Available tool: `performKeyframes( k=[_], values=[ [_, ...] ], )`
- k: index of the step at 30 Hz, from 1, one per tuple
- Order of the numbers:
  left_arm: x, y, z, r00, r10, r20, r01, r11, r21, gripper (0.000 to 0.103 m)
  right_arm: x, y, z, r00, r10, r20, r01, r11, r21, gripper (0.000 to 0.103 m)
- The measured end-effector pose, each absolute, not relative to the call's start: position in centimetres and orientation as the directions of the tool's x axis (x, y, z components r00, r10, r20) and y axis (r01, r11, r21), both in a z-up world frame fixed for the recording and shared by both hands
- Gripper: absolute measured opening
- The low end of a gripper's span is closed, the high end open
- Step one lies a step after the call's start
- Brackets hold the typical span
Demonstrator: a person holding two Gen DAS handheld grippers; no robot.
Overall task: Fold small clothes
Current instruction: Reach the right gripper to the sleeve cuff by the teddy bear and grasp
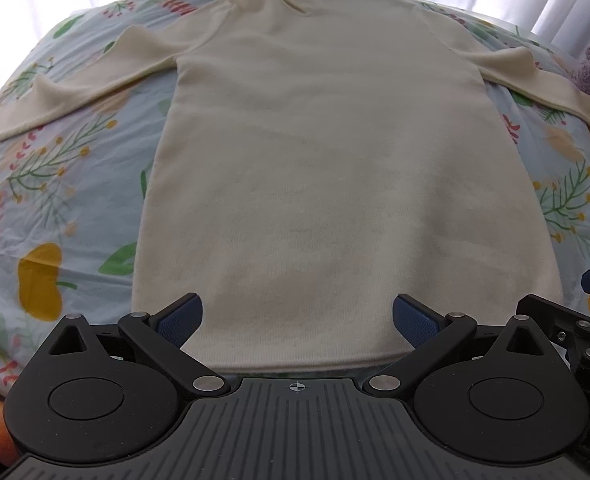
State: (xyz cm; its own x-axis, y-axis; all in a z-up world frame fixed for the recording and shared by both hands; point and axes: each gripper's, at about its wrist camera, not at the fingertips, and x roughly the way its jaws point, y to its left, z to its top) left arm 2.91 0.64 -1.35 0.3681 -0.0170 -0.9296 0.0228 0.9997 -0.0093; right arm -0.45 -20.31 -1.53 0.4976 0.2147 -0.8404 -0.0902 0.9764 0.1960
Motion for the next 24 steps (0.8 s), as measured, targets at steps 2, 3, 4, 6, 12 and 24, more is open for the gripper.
performKeyframes(
  k=[2, 3, 4, 6, 12, 24],
  values=[
    [3.3, 0.6, -1.4, 0.362, -0.017, -0.932, 0.023, 1.0, -0.009, 0.103, -0.1, -20.5, -1.6, 0.497, 0.234, -0.836, -0.094, 0.972, 0.216, 0.099],
    [3.6, 0.5, -1.5, 0.359, -0.018, -0.933, 0.024, 1.0, -0.01, 0.103, 0.0, -20.7, -1.6, 0.498, 0.245, -0.832, -0.093, 0.969, 0.23, 0.099],
    [3.8, 0.5, -1.5, 0.357, -0.02, -0.934, 0.027, 1.0, -0.011, 0.103, 0.3, -20.9, -1.6, 0.502, 0.262, -0.825, -0.093, 0.964, 0.249, 0.099],
    [4.4, 0.4, -1.5, 0.356, -0.023, -0.934, 0.028, 1.0, -0.013, 0.103, 0.9, -21.9, -1.5, 0.527, 0.299, -0.796, -0.084, 0.95, 0.301, 0.099],
    [7.9, 1.2, -1.4, 0.397, -0.029, -0.917, -0.01, 0.999, -0.036, 0.103, 3.0, -29.8, -0.6, 0.848, 0.17, -0.502, 0.056, 0.913, 0.403, 0.099],
    [16.2, 1.8, -6.0, 0.483, 0.042, -0.875, -0.086, 0.996, 0.001, 0.103, 12.2, -47.8, -6.2, 0.789, -0.183, -0.587, 0.504, 0.739, 0.447, 0.083]
  ],
)
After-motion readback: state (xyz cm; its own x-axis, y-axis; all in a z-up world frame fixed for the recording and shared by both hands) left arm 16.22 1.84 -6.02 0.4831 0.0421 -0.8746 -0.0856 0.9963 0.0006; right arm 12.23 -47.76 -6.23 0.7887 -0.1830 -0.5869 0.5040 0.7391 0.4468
